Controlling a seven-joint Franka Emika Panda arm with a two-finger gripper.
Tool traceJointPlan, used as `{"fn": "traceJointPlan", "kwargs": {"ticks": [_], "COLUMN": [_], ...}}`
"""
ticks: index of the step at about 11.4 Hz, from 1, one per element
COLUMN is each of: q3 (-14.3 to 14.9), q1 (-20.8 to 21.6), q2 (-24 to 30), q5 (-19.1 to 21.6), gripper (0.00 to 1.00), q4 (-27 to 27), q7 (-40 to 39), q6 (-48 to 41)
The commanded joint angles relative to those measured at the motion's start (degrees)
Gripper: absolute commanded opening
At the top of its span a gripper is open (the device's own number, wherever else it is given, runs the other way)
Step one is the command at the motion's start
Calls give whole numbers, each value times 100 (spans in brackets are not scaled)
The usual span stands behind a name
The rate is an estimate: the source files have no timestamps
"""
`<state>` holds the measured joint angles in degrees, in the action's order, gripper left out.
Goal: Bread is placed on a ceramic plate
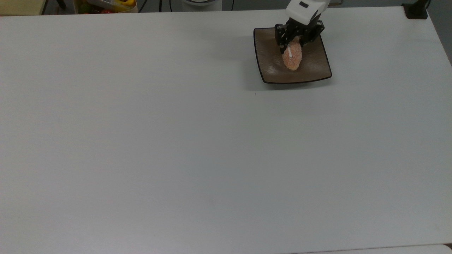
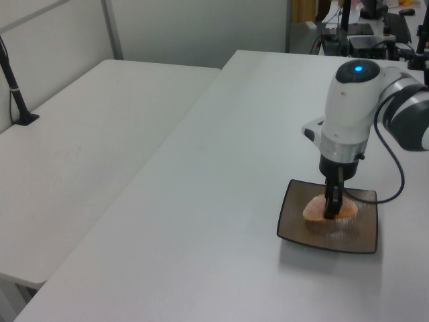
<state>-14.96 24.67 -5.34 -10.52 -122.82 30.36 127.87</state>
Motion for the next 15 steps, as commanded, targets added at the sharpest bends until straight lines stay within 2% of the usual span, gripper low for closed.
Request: {"fn": "traceJointPlan", "kwargs": {"ticks": [1,2,4,5,9,13,15], "q3": [28,28,28,28,28,37,89], "q1": [65,65,56,56,-32,-409,-594], "q2": [-204,-231,-222,-170,286,682,762], "q5": [-407,-407,-407,-407,-364,-302,-302], "gripper": [51,57,97,100,100,100,100], "q4": [-75,-75,-49,-32,468,1398,1716], "q7": [479,489,689,795,770,770,761], "q6": [247,238,151,29,-832,-2246,-2407]}}
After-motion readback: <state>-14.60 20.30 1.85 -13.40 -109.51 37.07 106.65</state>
